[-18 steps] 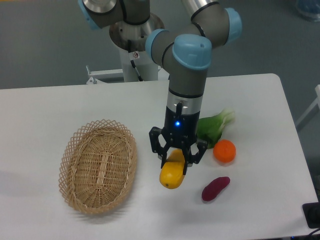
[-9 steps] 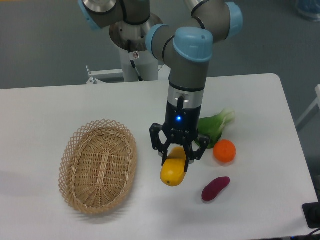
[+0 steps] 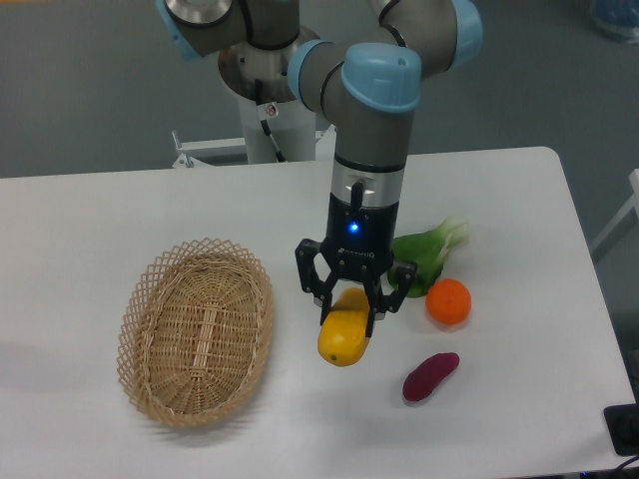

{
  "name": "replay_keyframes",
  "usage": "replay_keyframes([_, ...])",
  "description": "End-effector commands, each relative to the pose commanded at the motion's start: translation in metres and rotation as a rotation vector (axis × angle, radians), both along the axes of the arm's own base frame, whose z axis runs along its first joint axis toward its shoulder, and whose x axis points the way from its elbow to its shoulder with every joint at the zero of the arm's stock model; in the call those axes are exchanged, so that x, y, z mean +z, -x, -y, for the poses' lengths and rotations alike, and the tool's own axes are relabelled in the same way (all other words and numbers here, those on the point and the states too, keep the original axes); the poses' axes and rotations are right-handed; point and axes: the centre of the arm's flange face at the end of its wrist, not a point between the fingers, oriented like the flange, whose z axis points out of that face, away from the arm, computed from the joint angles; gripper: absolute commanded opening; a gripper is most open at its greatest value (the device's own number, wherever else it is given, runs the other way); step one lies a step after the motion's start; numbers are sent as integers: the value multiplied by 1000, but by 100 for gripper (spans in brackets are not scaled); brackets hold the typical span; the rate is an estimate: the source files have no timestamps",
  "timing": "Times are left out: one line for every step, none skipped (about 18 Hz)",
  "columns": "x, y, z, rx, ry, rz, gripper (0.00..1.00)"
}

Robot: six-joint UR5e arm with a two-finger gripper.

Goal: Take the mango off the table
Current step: 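Lift the grasped mango up off the table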

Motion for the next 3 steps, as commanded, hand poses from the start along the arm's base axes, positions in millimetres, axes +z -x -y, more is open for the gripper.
replay_keyframes([-1,1,1,2,1,1,49])
replay_keyframes([-2,1,1,3,3,4,49])
replay_keyframes([-2,1,1,3,3,4,49])
